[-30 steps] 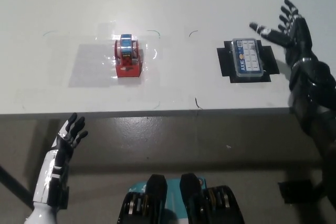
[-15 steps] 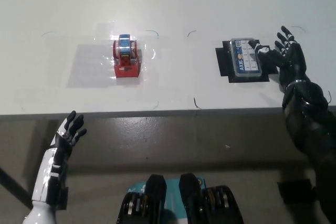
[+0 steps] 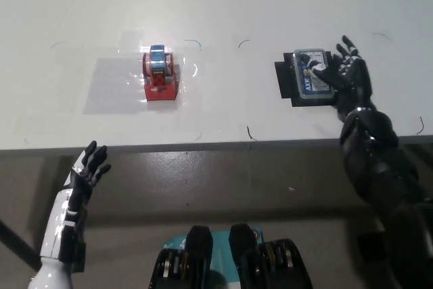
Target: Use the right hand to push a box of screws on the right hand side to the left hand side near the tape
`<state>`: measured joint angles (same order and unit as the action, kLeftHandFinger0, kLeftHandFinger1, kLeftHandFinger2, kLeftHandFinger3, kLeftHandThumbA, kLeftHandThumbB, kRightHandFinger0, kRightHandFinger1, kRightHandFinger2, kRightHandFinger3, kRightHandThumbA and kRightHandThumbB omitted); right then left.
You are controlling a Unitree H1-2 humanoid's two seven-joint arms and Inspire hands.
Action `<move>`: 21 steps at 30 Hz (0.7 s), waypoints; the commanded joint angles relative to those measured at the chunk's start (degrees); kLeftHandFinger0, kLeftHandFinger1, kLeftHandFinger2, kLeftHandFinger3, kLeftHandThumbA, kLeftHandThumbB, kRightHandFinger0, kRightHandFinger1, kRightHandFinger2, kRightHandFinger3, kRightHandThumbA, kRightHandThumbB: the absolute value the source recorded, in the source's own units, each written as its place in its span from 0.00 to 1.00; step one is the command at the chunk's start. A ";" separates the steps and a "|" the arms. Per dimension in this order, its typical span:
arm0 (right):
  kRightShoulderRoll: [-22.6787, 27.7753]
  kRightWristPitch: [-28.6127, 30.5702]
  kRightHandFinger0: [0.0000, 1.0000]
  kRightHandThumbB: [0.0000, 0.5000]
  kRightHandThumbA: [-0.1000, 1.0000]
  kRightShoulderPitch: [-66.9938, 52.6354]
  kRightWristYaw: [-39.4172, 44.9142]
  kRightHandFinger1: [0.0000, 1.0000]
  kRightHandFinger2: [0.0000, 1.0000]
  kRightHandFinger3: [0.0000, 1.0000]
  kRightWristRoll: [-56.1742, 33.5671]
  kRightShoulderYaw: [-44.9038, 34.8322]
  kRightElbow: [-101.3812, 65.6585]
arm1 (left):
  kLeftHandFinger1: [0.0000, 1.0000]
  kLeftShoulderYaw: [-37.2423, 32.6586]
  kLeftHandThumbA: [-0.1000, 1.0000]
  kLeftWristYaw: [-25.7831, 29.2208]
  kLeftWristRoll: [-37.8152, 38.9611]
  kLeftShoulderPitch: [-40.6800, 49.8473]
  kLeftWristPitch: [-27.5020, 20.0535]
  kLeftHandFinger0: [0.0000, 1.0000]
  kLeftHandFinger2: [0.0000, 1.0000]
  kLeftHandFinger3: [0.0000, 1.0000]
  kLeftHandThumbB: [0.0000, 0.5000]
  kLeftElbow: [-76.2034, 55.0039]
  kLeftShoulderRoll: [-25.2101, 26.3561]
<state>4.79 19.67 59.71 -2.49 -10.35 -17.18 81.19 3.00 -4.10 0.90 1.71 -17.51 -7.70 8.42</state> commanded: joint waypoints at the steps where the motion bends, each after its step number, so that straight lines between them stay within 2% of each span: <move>1: -3.02 0.25 1.00 0.32 1.00 1.10 1.65 1.00 1.00 1.00 -1.37 0.16 -0.60 | 1.00 0.24 1.00 0.17 -0.24 -0.83 -0.59 1.00 1.00 1.00 0.06 -1.58 0.37; 3: -3.97 0.49 1.00 0.37 1.00 1.36 1.73 1.00 1.00 1.00 -2.21 -0.32 -0.72 | 1.00 0.27 1.00 -0.02 0.00 -0.87 -0.85 1.00 1.00 1.00 0.05 -1.41 0.51; 10: -6.92 1.50 1.00 0.36 1.00 1.61 4.21 1.00 1.00 1.00 -6.31 -3.85 -1.52 | 1.00 0.14 1.00 -0.13 0.31 -0.33 -0.10 1.00 1.00 1.00 0.05 -2.00 0.30; 12: -7.52 1.41 1.00 0.40 1.00 1.63 4.94 1.00 1.00 1.00 -7.96 -5.43 -1.72 | 1.00 0.26 1.00 -0.05 0.15 -0.34 -0.20 1.00 1.00 1.00 0.05 -2.04 0.39; 14: -7.92 1.17 1.00 0.42 1.00 1.61 5.80 1.00 1.00 1.00 -9.50 -7.11 -1.90 | 1.00 0.37 1.00 -0.01 0.23 -0.37 -0.31 1.00 1.00 1.00 0.03 -1.91 0.44; 21: -9.35 1.43 1.00 0.48 1.00 2.07 8.60 1.00 1.00 1.00 -12.34 -10.40 -2.23 | 1.00 0.70 1.00 -0.08 0.32 -0.52 -0.60 1.00 1.00 1.00 0.07 -1.61 0.69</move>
<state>-3.25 21.25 59.73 2.00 -19.32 -26.45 80.01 3.44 -4.11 0.94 1.72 -17.17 -7.79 8.45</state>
